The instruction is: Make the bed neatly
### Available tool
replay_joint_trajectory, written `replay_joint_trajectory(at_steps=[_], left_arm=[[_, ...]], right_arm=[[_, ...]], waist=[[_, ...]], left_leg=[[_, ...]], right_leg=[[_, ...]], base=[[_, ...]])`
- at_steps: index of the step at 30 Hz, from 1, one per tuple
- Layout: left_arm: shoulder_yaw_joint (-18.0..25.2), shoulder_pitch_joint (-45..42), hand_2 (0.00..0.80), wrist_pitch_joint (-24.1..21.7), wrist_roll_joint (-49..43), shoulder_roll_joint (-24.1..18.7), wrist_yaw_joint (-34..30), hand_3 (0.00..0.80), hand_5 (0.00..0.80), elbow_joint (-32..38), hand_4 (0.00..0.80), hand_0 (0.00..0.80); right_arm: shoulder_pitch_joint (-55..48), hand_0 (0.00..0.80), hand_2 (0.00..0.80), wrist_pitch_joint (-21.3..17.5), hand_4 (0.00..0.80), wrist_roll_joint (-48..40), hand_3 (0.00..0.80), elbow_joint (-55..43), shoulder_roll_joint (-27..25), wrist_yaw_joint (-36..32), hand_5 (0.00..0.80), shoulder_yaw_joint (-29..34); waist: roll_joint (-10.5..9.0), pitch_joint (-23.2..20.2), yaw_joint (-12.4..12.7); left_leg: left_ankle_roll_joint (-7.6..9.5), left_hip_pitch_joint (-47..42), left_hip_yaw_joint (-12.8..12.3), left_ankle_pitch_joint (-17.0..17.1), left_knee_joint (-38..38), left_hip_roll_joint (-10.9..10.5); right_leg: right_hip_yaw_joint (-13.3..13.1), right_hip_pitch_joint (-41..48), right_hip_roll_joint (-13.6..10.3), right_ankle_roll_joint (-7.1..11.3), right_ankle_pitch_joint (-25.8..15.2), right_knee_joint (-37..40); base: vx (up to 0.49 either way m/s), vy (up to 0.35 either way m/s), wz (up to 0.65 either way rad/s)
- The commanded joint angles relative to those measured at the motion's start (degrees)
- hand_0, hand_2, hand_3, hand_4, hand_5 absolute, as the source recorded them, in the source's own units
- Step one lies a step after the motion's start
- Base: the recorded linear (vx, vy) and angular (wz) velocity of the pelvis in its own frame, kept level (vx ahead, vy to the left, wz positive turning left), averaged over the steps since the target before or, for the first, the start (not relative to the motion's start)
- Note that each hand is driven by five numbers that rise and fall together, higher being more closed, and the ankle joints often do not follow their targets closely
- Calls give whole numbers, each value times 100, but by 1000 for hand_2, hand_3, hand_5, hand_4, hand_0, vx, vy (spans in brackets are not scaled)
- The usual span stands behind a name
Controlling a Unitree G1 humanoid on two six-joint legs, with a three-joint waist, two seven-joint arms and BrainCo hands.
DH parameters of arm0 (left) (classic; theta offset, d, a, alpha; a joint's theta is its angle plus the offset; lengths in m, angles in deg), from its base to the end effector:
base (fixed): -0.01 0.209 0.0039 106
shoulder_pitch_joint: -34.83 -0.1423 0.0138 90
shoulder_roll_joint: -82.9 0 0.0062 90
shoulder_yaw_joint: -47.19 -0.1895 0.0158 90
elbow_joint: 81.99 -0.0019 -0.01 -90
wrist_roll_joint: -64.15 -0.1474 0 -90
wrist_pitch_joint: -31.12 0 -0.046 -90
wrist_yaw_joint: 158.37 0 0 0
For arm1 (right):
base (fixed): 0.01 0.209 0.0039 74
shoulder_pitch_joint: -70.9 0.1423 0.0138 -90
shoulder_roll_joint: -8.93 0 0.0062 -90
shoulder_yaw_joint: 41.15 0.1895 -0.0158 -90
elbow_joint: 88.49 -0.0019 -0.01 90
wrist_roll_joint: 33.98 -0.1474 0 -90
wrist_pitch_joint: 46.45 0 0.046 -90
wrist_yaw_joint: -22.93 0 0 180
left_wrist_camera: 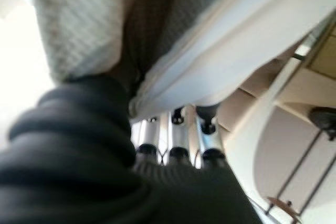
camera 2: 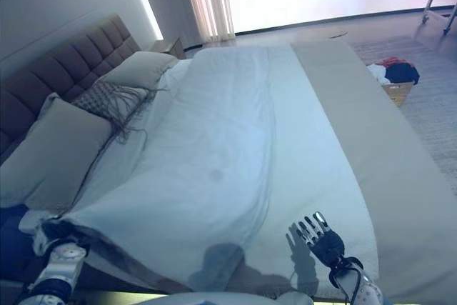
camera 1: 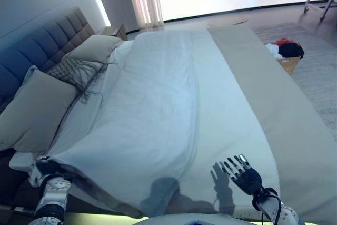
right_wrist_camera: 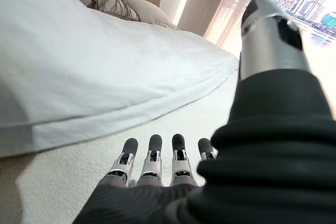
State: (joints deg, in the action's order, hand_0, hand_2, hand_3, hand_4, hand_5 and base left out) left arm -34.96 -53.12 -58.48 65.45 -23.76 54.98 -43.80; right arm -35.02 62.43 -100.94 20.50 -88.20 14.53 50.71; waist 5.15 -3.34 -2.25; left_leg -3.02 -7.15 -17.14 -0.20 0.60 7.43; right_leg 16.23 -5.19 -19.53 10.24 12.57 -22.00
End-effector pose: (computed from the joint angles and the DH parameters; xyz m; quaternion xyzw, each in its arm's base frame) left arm 0.1418 0.3484 -0.0397 0.3137 0.3088 0.4304 0.7880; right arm 0.1117 -0.2574 -0.0502 0.4087 0.3252 -0.0881 0.8482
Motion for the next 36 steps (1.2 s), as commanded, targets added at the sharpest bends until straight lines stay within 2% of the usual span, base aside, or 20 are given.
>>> replay_joint_trajectory(at_steps=[1, 6, 8, 13, 15, 18, 19, 20, 24, 27, 31, 36], left_arm=[[1213, -58, 800, -63, 116, -1447, 257, 800, 800, -112, 800, 800], [1160, -151, 800, 12, -111, -1282, 201, 800, 800, 207, 800, 800], [1202, -169, 800, -12, -120, -1289, 152, 800, 800, 298, 800, 800], [1255, -96, 800, -166, 159, -1327, 13, 800, 800, 226, 800, 800], [1236, -77, 800, -241, 245, -1261, -49, 800, 800, 210, 800, 800], [1211, -139, 800, -405, 557, -943, -235, 800, 800, 231, 800, 800], [1204, -178, 461, -441, 568, -845, -316, 461, 461, 203, 461, 461], [1160, -224, 0, -437, 524, -730, -410, 0, 0, 146, 0, 0], [930, -467, 0, -581, 573, -253, -392, 0, 0, -229, 0, 0], [889, -546, 0, -706, 337, -140, -364, 0, 0, -520, 0, 0], [669, -681, 0, -559, -456, -189, -494, 0, 0, -469, 0, 0], [729, -968, 0, -494, 217, -110, -791, 0, 0, -402, 0, 0]], right_arm=[[134, 0, 0, -82, 0, -117, 0, -285, 345, -52, 0, 277], [74, 0, 0, -78, 0, -163, 0, -423, 422, 72, 0, 243], [47, 0, 0, -116, 0, -175, 0, -408, 451, 50, 0, 220], [43, 0, 0, -274, 0, -169, 0, -221, 479, -57, 0, 145], [62, 0, 0, -317, 0, -206, 0, -187, 498, -29, 0, 103], [74, 0, 0, -407, 0, -253, 0, -177, 577, -12, 0, 21], [85, 0, 0, -418, 0, -273, 0, -178, 597, 7, 0, 0], [101, 0, 0, -434, 0, -283, 0, -176, 629, 35, 0, -24], [112, 0, 0, -410, 0, -271, 0, -220, 701, 144, 0, -8], [105, 0, 0, -412, 0, -241, 0, -176, 709, 97, 0, 24], [88, 0, 0, -430, 0, -233, 0, -193, 695, 30, 0, 98], [94, 0, 0, -417, 0, -209, 0, -203, 660, 44, 0, 191]], waist=[[-328, 63, 136], [-360, 69, 252], [-386, 41, 306], [-412, 41, 345], [-421, 55, 365], [-459, 84, 433], [-469, 93, 449], [-480, 106, 462], [-533, 161, 486], [-570, 157, 483], [-579, 208, 532], [-500, 294, 598]], left_leg=[[-232, 152, 155, 386, 346, -165], [-220, 199, 188, 368, 341, -164], [-252, 143, 294, 271, 372, -162], [-250, 157, 305, 258, 363, -144], [-247, 158, 304, 255, 357, -143], [-222, 154, 333, 223, 340, -160], [-217, 160, 332, 208, 318, -160], [-210, 164, 329, 195, 299, -156], [-139, 200, 257, 274, 283, -153], [-133, 191, 226, 263, 300, -139], [-137, 225, 226, 244, 267, -121], [-114, 256, 248, 215, 220, -134]], right_leg=[[454, 761, 33, 227, -1907, 2083], [540, 768, 50, 217, -1874, 2101], [488, 821, 80, 280, -1782, 2098], [519, 805, 109, 275, -1755, 2073], [539, 808, 106, 273, -1747, 2063], [572, 814, 92, 277, -1730, 2030], [574, 812, 91, 276, -1725, 2019], [572, 811, 92, 276, -1724, 2010], [626, 794, 93, 211, -1821, 2023], [600, 786, 99, 210, -1831, 2031], [623, 726, 91, 216, -1818, 2004], [647, 688, 52, 225, -1793, 1960]], base=[[0, 0, 0], [12, -5, 5], [85, -22, 14], [19, -13, 8], [8, -6, 5], [21, -18, 5], [25, -32, 2], [27, -33, 0], [-6, -21, 9], [55, 3, 10], [4, 10, 5], [-13, 51, 11]])
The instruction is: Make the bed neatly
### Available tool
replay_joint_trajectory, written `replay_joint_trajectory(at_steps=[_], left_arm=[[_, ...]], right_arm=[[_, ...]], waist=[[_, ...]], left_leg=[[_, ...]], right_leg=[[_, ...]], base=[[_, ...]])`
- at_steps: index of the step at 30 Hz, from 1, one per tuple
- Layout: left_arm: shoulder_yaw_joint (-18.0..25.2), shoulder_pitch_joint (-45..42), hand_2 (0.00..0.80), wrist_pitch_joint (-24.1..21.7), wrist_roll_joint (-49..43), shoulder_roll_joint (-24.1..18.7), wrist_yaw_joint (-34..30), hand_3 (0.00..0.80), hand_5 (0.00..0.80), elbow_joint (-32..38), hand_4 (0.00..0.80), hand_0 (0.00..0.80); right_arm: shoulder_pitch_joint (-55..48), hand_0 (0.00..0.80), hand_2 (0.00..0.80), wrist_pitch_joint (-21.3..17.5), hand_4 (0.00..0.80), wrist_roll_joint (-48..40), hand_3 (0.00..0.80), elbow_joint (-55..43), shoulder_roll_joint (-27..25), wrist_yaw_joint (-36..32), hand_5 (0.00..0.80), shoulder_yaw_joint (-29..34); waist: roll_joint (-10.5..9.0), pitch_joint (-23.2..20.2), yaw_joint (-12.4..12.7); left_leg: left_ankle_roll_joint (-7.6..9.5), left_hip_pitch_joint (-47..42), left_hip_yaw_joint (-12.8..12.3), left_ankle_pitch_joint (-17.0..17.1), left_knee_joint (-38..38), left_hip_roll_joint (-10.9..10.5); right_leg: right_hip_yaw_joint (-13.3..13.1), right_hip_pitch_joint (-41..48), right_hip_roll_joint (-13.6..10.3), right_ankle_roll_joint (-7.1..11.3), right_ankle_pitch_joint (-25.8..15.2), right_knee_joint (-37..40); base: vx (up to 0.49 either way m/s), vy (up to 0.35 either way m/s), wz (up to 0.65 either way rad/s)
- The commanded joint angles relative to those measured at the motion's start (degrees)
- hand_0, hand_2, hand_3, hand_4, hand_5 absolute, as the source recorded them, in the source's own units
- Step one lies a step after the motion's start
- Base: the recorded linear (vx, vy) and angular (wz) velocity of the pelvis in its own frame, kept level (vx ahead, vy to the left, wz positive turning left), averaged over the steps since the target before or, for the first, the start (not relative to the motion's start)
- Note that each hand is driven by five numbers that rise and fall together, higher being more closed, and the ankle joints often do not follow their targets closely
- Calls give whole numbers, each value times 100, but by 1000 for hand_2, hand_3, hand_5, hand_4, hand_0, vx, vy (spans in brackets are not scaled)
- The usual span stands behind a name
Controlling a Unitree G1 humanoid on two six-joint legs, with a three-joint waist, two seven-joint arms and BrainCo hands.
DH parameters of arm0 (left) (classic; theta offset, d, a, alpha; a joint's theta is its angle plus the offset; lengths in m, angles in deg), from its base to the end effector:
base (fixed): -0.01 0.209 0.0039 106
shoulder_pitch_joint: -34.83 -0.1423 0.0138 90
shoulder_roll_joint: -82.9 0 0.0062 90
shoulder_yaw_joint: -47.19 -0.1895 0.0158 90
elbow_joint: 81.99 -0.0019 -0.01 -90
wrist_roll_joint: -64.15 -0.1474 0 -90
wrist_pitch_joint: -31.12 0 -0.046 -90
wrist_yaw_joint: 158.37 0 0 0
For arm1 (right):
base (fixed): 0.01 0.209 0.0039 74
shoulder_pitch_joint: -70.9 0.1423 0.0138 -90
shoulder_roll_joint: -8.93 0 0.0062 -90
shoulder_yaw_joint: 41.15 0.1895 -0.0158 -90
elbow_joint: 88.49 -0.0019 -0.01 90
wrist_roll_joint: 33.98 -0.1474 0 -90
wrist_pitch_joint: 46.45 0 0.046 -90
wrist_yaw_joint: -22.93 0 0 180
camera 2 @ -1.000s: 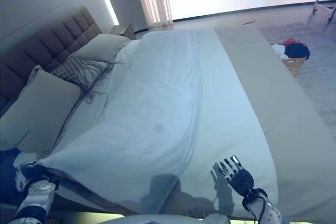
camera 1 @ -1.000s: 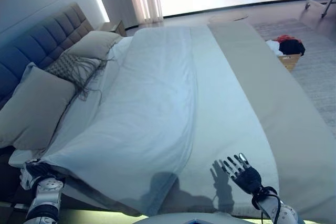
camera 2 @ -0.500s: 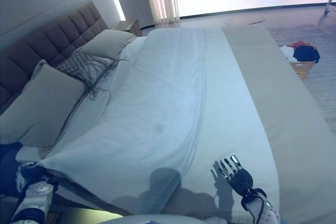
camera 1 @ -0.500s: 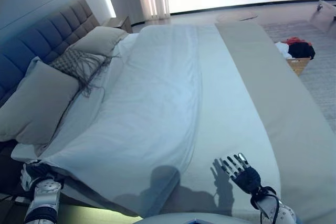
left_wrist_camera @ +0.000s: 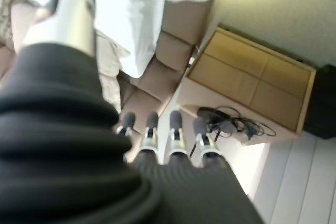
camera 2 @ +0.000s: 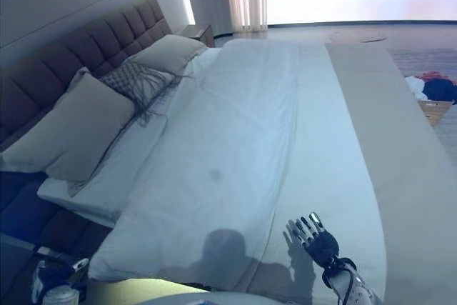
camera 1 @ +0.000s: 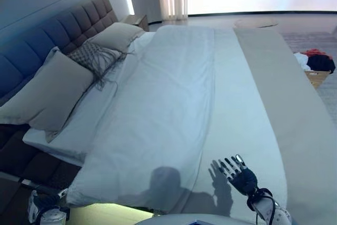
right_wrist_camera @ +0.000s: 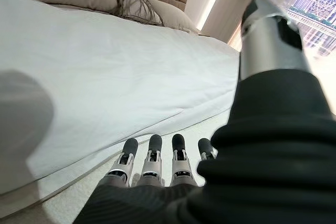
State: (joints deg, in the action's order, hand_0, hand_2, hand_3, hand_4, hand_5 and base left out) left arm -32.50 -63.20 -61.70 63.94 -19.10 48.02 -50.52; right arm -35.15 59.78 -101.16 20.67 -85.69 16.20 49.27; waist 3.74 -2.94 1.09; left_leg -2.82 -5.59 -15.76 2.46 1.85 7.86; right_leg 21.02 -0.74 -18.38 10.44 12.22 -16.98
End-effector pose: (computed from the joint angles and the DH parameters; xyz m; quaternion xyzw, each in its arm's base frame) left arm 0.0608 0.3366 -0.0796 0.2857 0.4395 0.3775 0.7634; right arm 0.1110 -0.2439 -0.0558 0.4197 0.3202 -0.0997 0.8435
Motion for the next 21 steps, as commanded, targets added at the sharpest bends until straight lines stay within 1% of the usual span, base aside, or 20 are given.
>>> replay_joint_trajectory(at_steps=[1, 5, 8, 10, 12, 15, 17, 21], left_arm=[[527, 4, 0, -215, 477, -546, -167, 0, 0, 243, 0, 0], [595, -52, 0, -436, 542, -403, -322, 0, 0, 99, 0, 0], [589, -65, 0, -533, 487, -300, -303, 0, 0, 134, 0, 0], [588, -50, 0, -734, 509, -252, -342, 0, 0, 239, 0, 0], [589, -23, 0, -941, 549, -222, -472, 0, 0, 456, 0, 0], [561, -14, 0, -1040, 603, -139, -629, 0, 0, 874, 0, 0], [488, -7, 0, -1124, 572, -1, -750, 0, 0, 1192, 0, 0], [239, 37, 0, -1047, 409, 136, -813, 0, 0, 1376, 0, 0]], right_arm=[[120, 0, 0, -157, 0, -184, 0, -194, 406, -136, 0, 336], [185, 0, 0, -206, 0, -151, 0, -163, 469, -156, 0, 275], [236, 0, 0, -190, 0, -121, 0, -200, 518, -114, 0, 261], [261, 0, 0, -194, 0, -73, 0, -208, 546, -95, 0, 249], [249, 0, 0, -217, 0, -42, 0, -214, 574, -91, 0, 236], [192, 0, 0, -257, 0, -24, 0, -248, 633, -86, 0, 253], [153, 0, 0, -292, 0, 4, 0, -255, 708, -91, 0, 294], [109, 0, 0, -359, 0, 74, 0, -234, 785, -88, 0, 328]], waist=[[-346, 268, 282], [-340, 279, 359], [-352, 275, 397], [-360, 260, 408], [-372, 248, 410], [-398, 249, 437], [-432, 268, 475], [-483, 318, 484]], left_leg=[[-133, 101, 121, -54, 83, -182], [-137, 97, 168, -65, 60, -185], [-138, 74, 203, -67, 72, -196], [-139, 52, 212, -72, 86, -197], [-135, 30, 203, -84, 94, -194], [-124, 17, 210, -98, 92, -195], [-105, 22, 213, -116, 69, -196], [-95, 16, 180, -132, 41, -186]], right_leg=[[179, 252, -75, 202, -1755, 1447], [245, 294, -129, 195, -1751, 1409], [278, 323, -150, 198, -1748, 1394], [281, 345, -156, 199, -1740, 1396], [273, 354, -154, 200, -1735, 1395], [263, 355, -156, 209, -1750, 1389], [263, 356, -165, 219, -1768, 1379], [272, 364, -161, 244, -1806, 1390]], base=[[0, 52, 8], [18, 24, 7], [30, 12, 5], [34, 15, 3], [29, -1, 6], [19, -19, 6], [18, -30, 3], [11, -18, 0]])
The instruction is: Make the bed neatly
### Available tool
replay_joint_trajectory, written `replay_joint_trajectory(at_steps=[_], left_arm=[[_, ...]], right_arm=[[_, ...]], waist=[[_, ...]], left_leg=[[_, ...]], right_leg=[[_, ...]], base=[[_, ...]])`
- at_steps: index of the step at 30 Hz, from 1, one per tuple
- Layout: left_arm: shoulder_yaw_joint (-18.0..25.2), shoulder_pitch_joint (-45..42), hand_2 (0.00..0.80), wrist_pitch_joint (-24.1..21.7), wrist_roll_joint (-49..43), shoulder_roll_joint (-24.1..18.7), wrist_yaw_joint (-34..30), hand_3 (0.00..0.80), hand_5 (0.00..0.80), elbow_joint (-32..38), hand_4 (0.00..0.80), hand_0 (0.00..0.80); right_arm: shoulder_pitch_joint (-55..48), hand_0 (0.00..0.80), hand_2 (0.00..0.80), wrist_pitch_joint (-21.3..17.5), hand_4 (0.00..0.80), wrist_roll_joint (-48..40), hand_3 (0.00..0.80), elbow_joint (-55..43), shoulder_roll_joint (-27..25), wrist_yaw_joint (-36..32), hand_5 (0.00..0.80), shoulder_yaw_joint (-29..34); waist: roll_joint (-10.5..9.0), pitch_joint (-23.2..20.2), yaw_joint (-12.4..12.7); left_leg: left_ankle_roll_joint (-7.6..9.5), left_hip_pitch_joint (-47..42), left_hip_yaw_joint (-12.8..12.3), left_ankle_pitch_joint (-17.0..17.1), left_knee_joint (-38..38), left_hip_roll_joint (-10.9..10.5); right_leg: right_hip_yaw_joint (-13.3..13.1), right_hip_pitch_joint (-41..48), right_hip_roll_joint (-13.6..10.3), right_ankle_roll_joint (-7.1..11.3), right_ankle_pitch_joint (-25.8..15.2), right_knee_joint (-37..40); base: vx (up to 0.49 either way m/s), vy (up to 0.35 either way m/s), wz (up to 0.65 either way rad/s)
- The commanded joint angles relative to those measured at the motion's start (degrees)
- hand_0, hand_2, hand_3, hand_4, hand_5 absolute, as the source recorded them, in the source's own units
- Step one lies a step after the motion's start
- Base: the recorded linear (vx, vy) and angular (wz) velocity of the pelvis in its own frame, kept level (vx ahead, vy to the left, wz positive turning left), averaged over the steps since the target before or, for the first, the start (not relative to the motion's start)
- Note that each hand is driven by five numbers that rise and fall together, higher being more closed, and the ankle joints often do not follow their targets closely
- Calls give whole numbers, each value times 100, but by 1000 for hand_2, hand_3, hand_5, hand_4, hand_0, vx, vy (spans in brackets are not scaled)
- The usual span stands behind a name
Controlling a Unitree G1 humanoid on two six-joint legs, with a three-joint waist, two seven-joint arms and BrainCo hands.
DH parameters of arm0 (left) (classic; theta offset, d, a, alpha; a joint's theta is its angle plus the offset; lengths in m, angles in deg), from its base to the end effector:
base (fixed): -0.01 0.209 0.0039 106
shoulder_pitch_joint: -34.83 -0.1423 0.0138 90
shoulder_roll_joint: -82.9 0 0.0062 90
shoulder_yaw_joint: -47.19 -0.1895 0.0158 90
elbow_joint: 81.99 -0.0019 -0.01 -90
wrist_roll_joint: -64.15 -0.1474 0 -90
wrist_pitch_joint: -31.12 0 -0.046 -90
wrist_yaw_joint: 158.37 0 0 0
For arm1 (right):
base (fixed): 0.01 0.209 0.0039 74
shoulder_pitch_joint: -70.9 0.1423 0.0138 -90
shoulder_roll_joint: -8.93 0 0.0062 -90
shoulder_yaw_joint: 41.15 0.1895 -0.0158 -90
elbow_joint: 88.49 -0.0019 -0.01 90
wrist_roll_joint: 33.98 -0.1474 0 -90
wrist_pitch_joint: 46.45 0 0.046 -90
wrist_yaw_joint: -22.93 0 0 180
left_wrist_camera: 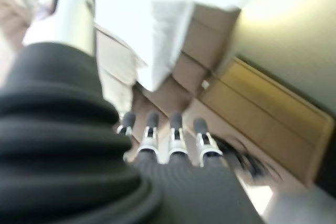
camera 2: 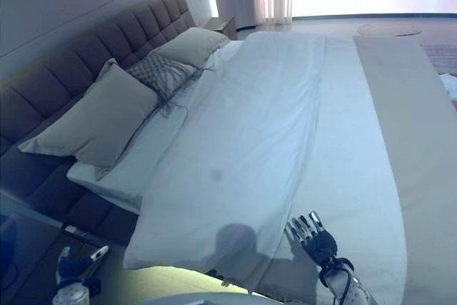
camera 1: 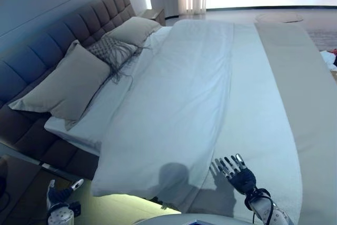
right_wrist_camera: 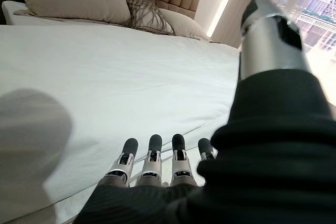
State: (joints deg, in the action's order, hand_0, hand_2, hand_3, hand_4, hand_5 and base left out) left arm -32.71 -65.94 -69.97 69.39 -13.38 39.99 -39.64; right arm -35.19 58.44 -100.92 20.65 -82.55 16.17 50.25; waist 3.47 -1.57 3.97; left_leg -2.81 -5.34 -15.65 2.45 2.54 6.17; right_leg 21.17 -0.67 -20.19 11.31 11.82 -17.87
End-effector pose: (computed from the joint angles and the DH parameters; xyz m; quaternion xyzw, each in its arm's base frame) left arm 0.0797 0.3040 -0.0796 0.1804 0.3444 0.3185 0.8646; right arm 0.1112 -0.2341 -0.0591 0.4409 0.3032 -0.1070 0.8380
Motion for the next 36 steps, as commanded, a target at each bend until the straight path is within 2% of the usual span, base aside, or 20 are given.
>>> replay_joint_trajectory(at_steps=[1, 8, 17, 22, 24, 27, 31, 34, 36], left_arm=[[192, 326, 0, -211, -154, -415, 13, 0, 0, 272, 0, 0], [-67, 369, 0, -143, -209, -267, 234, 0, 0, -49, 0, 0], [-212, 333, 0, -133, -195, -164, 354, 0, 0, -197, 0, 0], [-189, 321, 0, -387, 148, -83, 1, 0, 0, -26, 0, 0], [-104, 301, 0, -491, 544, -14, -505, 0, 0, 107, 0, 0], [-137, 274, 0, -582, 942, 99, -1281, 0, 0, 331, 0, 0], [-253, 216, 0, -445, 1620, 146, -1997, 0, 0, 840, 0, 0], [-354, 186, 0, -281, 1676, 89, -2064, 0, 0, 1160, 0, 0], [-372, 194, 0, -178, 1761, 1, -2033, 0, 0, 1277, 0, 0]], right_arm=[[122, 0, 0, -221, 0, 63, 0, -225, 472, -69, 0, 231], [92, 0, 0, -268, 0, 222, 0, -133, 487, -85, 0, 221], [37, 0, 0, -239, 0, 289, 0, -127, 414, -125, 0, 264], [31, 0, 0, -312, 0, 418, 0, -156, 451, -225, 0, 207], [3, 0, 0, -334, 0, 442, 0, -186, 504, -241, 0, 215], [13, 0, 0, -402, 0, 518, 0, -173, 578, -264, 0, 258], [49, 0, 0, -515, 0, 576, 0, -304, 649, -229, 0, 287], [107, 0, 0, -514, 0, 528, 0, -325, 673, -234, 0, 255], [180, 0, 0, -453, 0, 474, 0, -310, 712, -249, 0, 207]], waist=[[-473, 186, 193], [-581, 239, 84], [-582, 247, 41], [-580, 247, 31], [-583, 242, 38], [-583, 284, 48], [-633, 425, 87], [-618, 476, 124], [-602, 485, 135]], left_leg=[[-95, -13, 159, -137, -37, -15], [-69, -44, 35, -242, -171, 26], [-145, -77, -29, -149, -42, 97], [-114, -129, -25, -197, -44, 58], [-95, -145, -48, -214, -30, 45], [-27, -98, -68, -302, -190, -15], [185, 5, -2, -597, -596, -258], [348, 74, 96, -692, -672, -465], [467, 68, 105, -696, -634, -570]], right_leg=[[258, 360, 23, 164, -1775, 1491], [172, 328, 55, 174, -1795, 1517], [224, 365, 140, 197, -1801, 1622], [201, 356, 98, 212, -1804, 1584], [196, 367, 73, 220, -1817, 1594], [150, 303, -36, 212, -1873, 1497], [69, 73, -361, 236, -2142, 1221], [-59, -80, -459, 258, -2286, 1092], [-135, -265, -440, 273, -2322, 669]], base=[[30, -34, -1], [21, -21, -1], [-11, 22, -2], [-8, 24, 0], [-19, 0, 0], [-60, 15, -1], [-73, 50, -5], [-82, 54, -14], [-81, 51, -2]])
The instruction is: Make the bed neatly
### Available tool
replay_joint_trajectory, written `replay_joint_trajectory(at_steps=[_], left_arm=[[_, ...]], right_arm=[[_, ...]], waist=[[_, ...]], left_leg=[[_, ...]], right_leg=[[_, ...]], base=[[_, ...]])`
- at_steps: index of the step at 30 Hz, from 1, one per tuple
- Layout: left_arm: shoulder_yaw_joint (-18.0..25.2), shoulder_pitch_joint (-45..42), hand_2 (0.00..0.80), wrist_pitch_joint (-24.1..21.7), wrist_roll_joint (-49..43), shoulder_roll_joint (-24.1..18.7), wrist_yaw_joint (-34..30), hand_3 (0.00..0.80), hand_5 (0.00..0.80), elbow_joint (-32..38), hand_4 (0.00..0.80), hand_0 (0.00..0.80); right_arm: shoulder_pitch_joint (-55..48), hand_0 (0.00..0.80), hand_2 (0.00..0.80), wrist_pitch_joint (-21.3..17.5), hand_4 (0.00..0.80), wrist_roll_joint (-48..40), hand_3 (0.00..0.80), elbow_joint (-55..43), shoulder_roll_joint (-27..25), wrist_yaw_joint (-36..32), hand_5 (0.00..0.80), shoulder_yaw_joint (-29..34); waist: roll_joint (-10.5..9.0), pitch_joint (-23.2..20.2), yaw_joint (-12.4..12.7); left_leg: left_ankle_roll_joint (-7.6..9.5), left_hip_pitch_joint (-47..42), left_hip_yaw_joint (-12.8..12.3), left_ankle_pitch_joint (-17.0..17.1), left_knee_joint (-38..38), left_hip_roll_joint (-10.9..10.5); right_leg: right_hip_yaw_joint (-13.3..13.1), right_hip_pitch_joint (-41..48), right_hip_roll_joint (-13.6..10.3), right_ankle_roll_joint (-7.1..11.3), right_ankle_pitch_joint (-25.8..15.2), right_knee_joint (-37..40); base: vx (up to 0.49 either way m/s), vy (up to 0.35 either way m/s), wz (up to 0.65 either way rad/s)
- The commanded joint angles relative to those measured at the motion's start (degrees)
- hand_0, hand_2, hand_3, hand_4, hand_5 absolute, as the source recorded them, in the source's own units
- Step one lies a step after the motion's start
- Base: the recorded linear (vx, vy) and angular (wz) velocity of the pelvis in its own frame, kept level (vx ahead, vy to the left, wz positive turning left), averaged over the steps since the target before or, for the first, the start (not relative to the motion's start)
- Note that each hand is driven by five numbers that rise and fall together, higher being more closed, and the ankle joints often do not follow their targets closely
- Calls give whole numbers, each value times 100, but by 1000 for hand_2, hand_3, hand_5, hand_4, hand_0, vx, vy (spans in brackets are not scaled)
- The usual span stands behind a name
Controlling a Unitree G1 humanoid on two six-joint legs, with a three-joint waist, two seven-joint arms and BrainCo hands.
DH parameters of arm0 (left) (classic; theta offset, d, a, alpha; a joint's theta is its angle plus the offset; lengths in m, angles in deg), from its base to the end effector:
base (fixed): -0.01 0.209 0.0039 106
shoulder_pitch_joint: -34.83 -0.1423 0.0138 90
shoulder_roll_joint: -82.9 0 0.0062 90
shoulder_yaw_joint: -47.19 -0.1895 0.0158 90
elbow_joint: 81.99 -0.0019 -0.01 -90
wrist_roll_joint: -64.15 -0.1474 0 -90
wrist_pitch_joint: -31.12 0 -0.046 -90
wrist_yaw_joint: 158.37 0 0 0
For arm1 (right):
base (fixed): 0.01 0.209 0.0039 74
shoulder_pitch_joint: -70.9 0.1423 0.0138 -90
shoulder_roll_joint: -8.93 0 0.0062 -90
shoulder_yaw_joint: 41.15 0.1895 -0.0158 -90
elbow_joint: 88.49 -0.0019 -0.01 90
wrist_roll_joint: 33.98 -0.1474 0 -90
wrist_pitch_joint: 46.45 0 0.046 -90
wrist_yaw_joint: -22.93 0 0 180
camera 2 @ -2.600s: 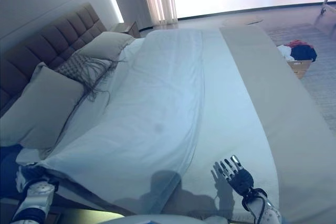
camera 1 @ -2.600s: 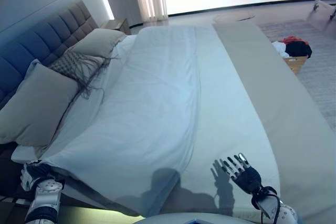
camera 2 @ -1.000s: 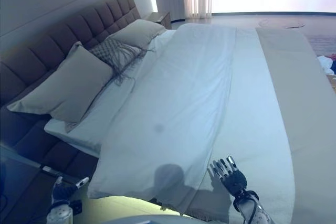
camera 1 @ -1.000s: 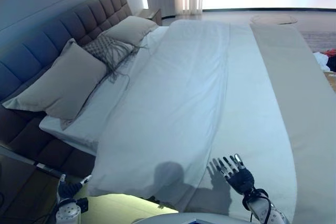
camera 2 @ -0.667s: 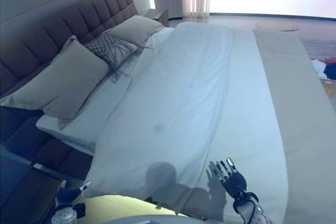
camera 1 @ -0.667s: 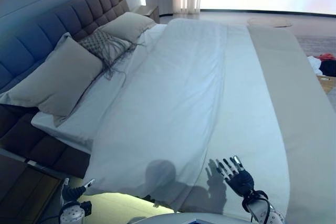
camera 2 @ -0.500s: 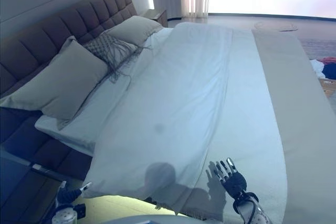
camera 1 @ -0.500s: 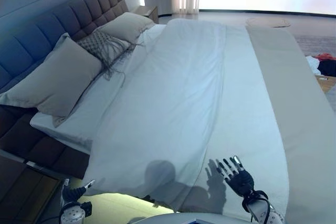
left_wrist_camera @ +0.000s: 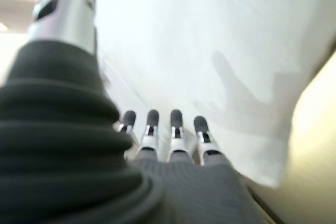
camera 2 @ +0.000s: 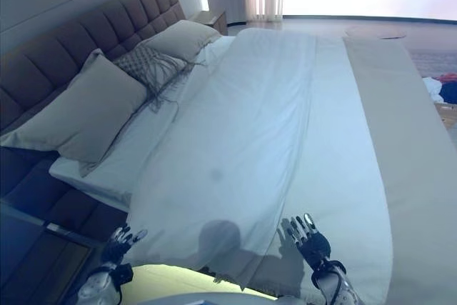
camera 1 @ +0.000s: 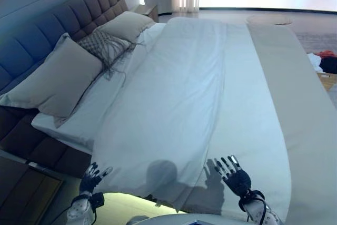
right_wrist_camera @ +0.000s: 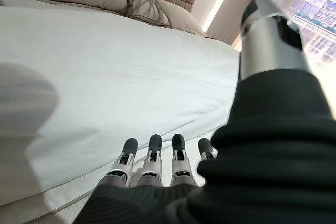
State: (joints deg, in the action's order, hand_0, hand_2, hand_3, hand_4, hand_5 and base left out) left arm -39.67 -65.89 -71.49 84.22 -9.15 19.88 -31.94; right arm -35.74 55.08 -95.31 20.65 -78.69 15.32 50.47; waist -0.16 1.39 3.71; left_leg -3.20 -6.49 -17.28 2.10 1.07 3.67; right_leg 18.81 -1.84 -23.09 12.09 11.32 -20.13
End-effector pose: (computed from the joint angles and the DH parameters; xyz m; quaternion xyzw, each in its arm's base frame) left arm 0.1027 0.2639 -0.0802 -0.0083 0.2949 0.1487 0.9438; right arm 0.1087 -0.2206 -0.0643 0.4246 0.2901 -0.1066 0.8510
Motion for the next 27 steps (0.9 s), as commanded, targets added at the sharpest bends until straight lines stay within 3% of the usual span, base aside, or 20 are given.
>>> replay_joint_trajectory(at_steps=[1, 5, 8, 11, 13, 16, 19, 20, 22, 23, 24, 25, 27], left_arm=[[327, 195, 0, 22, 332, -448, 6, 0, 0, 554, 0, 0], [299, 240, 0, 37, 484, -455, 222, 0, 0, 632, 0, 0], [249, 221, 0, -45, 542, -453, 349, 0, 0, 643, 0, 0], [317, 217, 0, -50, 755, -390, 236, 0, 0, 596, 0, 0], [312, 148, 0, 34, 696, -297, 80, 0, 0, 640, 0, 0], [228, 47, 0, 23, 760, -129, 23, 0, 0, 692, 0, 0], [302, -58, 0, -30, 991, 66, -30, 0, 0, 643, 0, 0], [313, -59, 0, -38, 1011, 91, -42, 0, 0, 627, 0, 0], [313, -46, 0, -125, 972, 159, -85, 0, 0, 563, 0, 0], [305, -38, 0, -140, 959, 172, -86, 0, 0, 561, 0, 0], [264, -11, 0, -116, 922, 176, -55, 0, 0, 581, 0, 0], [219, 20, 0, -83, 900, 179, -32, 0, 0, 589, 0, 0], [168, 82, 0, -47, 800, 145, -26, 0, 0, 568, 0, 0]], right_arm=[[248, 0, 0, -94, 0, -112, 0, -312, 342, -186, 0, 157], [229, 0, 0, -11, 0, -98, 0, -262, 357, -296, 0, -14], [205, 0, 0, -27, 0, -118, 0, -185, 309, -380, 0, -148], [218, 0, 0, 13, 0, -63, 0, -128, 164, -337, 0, -161], [163, 0, 0, -124, 0, -146, 0, -57, 50, -188, 0, -87], [221, 0, 0, -213, 0, -451, 0, -98, -124, -131, 0, -11], [359, 0, 0, -72, 0, -596, 0, -169, -257, 1, 0, 79], [386, 0, 0, -45, 0, -589, 0, -161, -275, 14, 0, 87], [466, 0, 0, 42, 0, -510, 0, -113, -312, 0, 0, 92], [491, 0, 0, 57, 0, -496, 0, -109, -317, -7, 0, 92], [534, 0, 0, 98, 0, -486, 0, -137, -305, 57, 0, 76], [566, 0, 0, 123, 0, -457, 0, -167, -275, 133, 0, 67], [608, 0, 0, 144, 0, -456, 0, -215, -231, 234, 0, 74]], waist=[[-216, 185, 154], [-129, 89, 141], [-178, 70, 158], [-257, 101, 191], [-278, 150, 187], [-301, 273, 147], [-183, 285, 26], [-144, 286, 10], [29, 244, -75], [61, 258, -68], [141, 237, -94], [194, 234, -98], [192, 267, -90]], left_leg=[[562, 193, 273, -648, -473, -346], [712, 301, 397, -505, -385, -390], [622, 459, 576, -384, -469, -372], [539, 603, 516, -460, -884, -334], [372, 667, 470, -737, -1447, -176], [142, 890, 600, -778, -2146, 241], [-132, 829, 904, 93, -1905, 882], [-174, 758, 954, 181, -1792, 980], [-405, 411, 1174, 414, -1270, 1374], [-408, 365, 1139, 543, -1131, 1440], [-527, 262, 1222, 660, -886, 1581], [-642, 188, 1295, 706, -721, 1668], [-718, 161, 1292, 565, -720, 1630]], right_leg=[[46, -212, -93, 158, -2210, 648], [-24, -320, 391, -101, -1882, 26], [-53, 9, 949, -315, -1479, 693], [47, 195, 1067, -389, -1354, 945], [123, 376, 1057, -452, -1069, 932], [125, 438, 977, -616, -884, 850], [-146, 292, 901, -738, -803, 703], [-214, 250, 876, -735, -765, 641], [-497, 58, 719, -619, -587, 332], [-516, -32, 684, -647, -624, 253], [-614, -163, 567, -559, -628, 109], [-706, -289, 375, -437, -649, -51], [-767, -355, 4, -237, -760, -156]], base=[[-92, 45, -7], [-77, -37, -20], [-60, -225, -27], [-49, -174, -13], [33, -56, -3], [-6, 53, 12], [-42, 302, -9], [25, 445, -14], [59, 505, -6], [54, 562, -4], [21, 588, -12], [88, 718, -17], [95, 584, -8]])
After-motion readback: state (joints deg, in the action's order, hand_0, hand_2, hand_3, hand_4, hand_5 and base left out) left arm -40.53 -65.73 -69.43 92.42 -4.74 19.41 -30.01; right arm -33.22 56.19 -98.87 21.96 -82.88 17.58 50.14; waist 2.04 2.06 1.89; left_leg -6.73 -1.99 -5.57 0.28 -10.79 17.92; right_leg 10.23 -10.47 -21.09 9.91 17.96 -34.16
